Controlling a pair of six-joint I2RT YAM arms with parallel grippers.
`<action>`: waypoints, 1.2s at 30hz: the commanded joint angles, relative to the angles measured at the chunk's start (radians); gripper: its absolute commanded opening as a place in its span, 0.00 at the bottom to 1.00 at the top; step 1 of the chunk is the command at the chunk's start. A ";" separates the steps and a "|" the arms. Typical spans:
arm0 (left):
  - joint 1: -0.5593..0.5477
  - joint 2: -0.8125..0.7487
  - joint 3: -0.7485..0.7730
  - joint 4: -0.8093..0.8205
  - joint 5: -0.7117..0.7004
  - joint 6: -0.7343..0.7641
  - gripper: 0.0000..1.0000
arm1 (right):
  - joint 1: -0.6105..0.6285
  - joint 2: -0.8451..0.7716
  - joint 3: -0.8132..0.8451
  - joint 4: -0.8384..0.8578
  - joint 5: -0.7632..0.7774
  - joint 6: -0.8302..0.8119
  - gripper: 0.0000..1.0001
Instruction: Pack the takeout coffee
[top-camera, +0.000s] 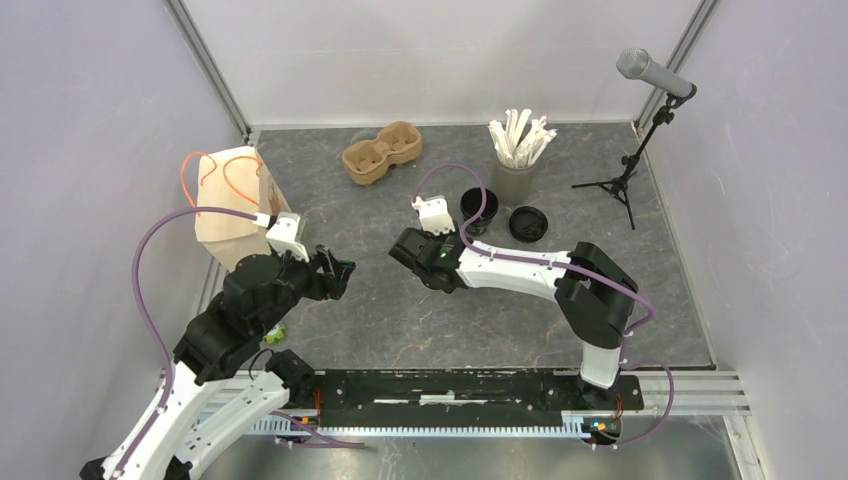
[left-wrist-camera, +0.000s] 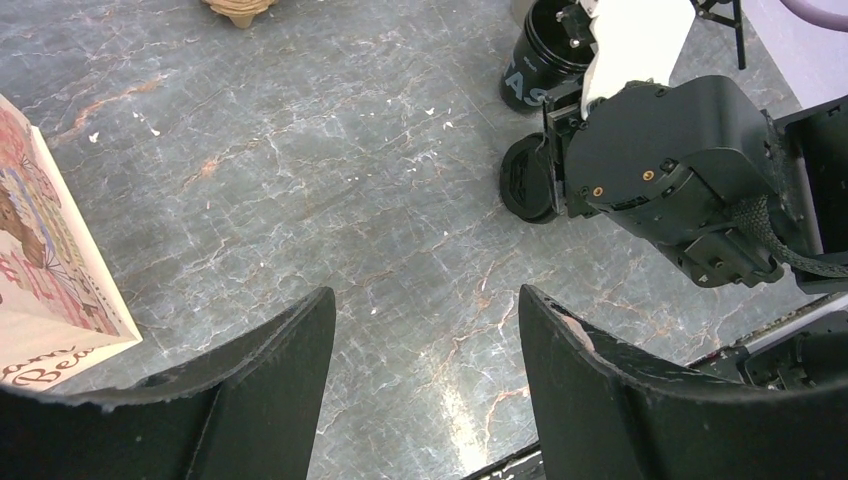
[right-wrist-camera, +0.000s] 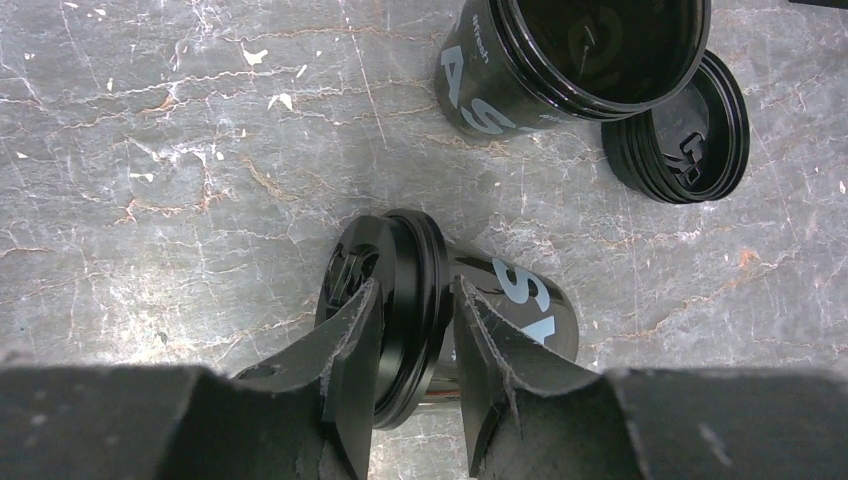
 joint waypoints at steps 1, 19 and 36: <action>-0.001 -0.003 -0.002 0.018 -0.029 0.046 0.74 | 0.003 -0.048 -0.017 -0.006 0.013 -0.001 0.37; -0.001 0.003 -0.004 0.015 -0.074 0.040 0.73 | -0.047 -0.406 -0.357 0.343 -0.217 -0.109 0.27; -0.002 0.029 -0.006 0.011 -0.083 0.040 0.73 | -0.593 -0.958 -0.911 0.739 -0.946 -0.022 0.25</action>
